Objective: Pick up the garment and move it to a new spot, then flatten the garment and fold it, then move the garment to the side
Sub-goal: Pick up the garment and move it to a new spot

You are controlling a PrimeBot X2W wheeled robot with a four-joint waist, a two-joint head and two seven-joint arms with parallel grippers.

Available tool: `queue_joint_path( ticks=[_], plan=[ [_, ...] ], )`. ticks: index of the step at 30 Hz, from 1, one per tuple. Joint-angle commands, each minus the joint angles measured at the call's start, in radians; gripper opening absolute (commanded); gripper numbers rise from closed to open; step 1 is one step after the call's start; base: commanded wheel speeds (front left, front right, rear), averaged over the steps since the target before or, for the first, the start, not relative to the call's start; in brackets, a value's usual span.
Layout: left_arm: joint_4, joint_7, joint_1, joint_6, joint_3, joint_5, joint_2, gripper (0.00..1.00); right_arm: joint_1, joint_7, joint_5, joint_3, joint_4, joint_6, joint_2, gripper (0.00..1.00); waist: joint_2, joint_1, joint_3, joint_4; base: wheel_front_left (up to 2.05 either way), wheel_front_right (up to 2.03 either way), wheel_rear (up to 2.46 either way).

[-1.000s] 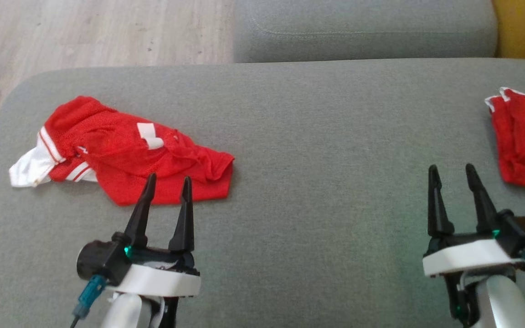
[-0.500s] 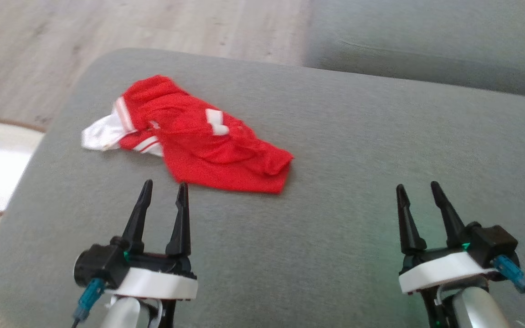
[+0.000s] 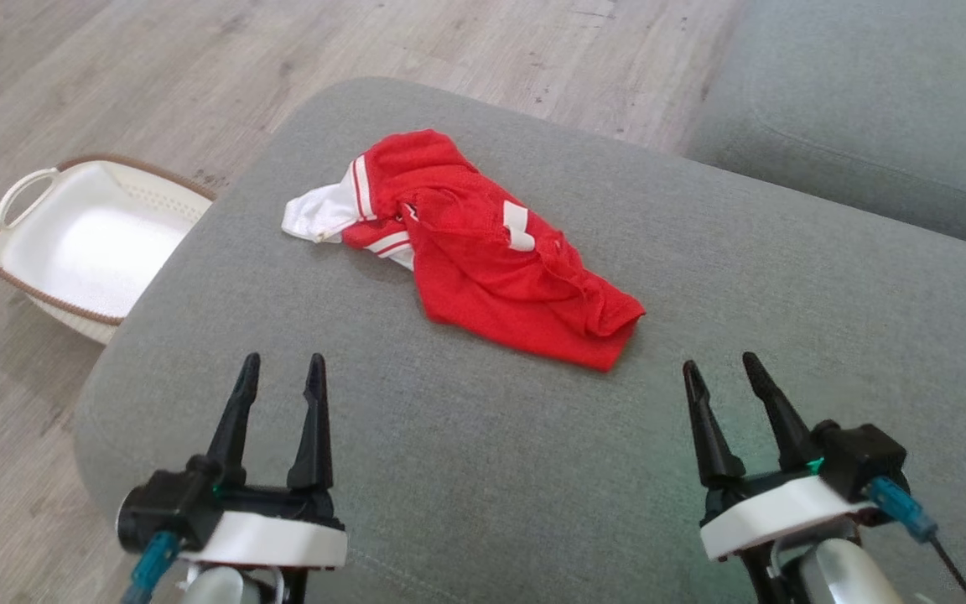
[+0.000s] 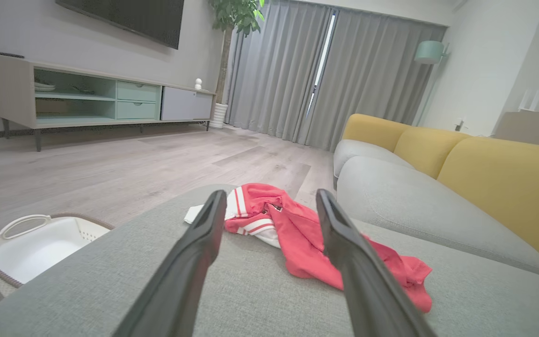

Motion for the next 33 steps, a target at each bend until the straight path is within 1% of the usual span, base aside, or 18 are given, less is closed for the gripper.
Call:
queue_joint_path(
  ticks=[1,7,11,15,18,19,20,22,25,28,31,33],
  plan=[
    [-0.041,-0.005,-0.020,-0.001,0.043,0.009,0.003,1.00,-0.029,-0.011,0.008,0.026,-0.023,-0.001,-0.003,1.00,0.0000,0.0001,0.002,0.004,0.00,0.00,0.00],
    [-0.050,-0.005,-0.015,-0.002,0.058,0.012,0.003,1.00,-0.043,-0.011,0.014,0.035,-0.014,-0.001,-0.003,1.00,0.0000,0.0001,0.005,0.006,0.00,0.00,0.00],
    [-0.046,-0.005,-0.028,-0.005,0.069,0.016,0.003,1.00,-0.039,-0.011,0.010,0.015,-0.022,-0.001,-0.003,1.00,0.0000,0.0001,0.018,0.002,0.00,0.00,0.00],
    [-0.041,-0.005,-0.084,-0.013,0.110,0.034,0.009,1.00,-0.056,-0.011,-0.030,-0.008,-0.040,-0.001,-0.003,1.00,0.0000,0.0001,0.083,-0.034,0.00,0.00,0.00],
    [-0.019,-0.005,-0.167,-0.022,0.139,0.048,0.043,1.00,-0.084,-0.011,-0.072,-0.036,-0.058,-0.001,-0.003,1.00,0.0000,0.0001,0.150,-0.064,0.00,0.00,0.00],
    [-0.019,-0.005,-0.167,-0.022,0.139,0.048,0.043,1.00,-0.084,-0.011,-0.072,-0.036,-0.058,-0.001,-0.003,1.00,0.0000,0.0001,0.150,-0.064,0.00,0.00,0.00],
    [0.015,-0.005,-0.237,-0.026,0.153,0.054,0.082,1.00,-0.103,-0.011,-0.104,-0.059,-0.077,-0.001,-0.003,1.00,0.0000,0.0001,0.200,-0.084,0.00,0.00,0.00],
    [0.068,-0.005,-0.315,-0.029,0.149,0.058,0.128,1.00,-0.123,-0.003,-0.135,-0.082,-0.103,-0.001,-0.003,1.00,0.0000,0.0001,0.248,-0.101,0.00,0.00,0.00],
    [0.173,0.000,-0.444,-0.032,0.107,0.054,0.203,1.00,-0.149,0.021,-0.180,-0.109,-0.160,-0.001,-0.003,1.00,0.0000,0.0001,0.316,-0.123,0.00,0.00,0.00],
    [0.283,0.044,-0.578,-0.032,0.002,0.010,0.296,1.00,-0.169,0.053,-0.216,-0.131,-0.230,-0.001,-0.003,1.00,0.0000,0.0001,0.376,-0.142,0.00,0.00,0.00],
    [0.385,0.101,-0.706,-0.032,-0.121,-0.077,0.377,1.00,-0.188,0.083,-0.240,-0.137,-0.303,-0.001,-0.003,1.00,0.0000,0.0001,0.426,-0.162,0.00,0.00,0.00],
    [0.426,0.144,-0.774,-0.032,-0.212,-0.143,0.416,1.00,-0.197,0.101,-0.251,-0.137,-0.347,-0.001,-0.003,1.00,0.0000,0.0001,0.455,-0.174,0.00,0.00,0.00]
  ],
)
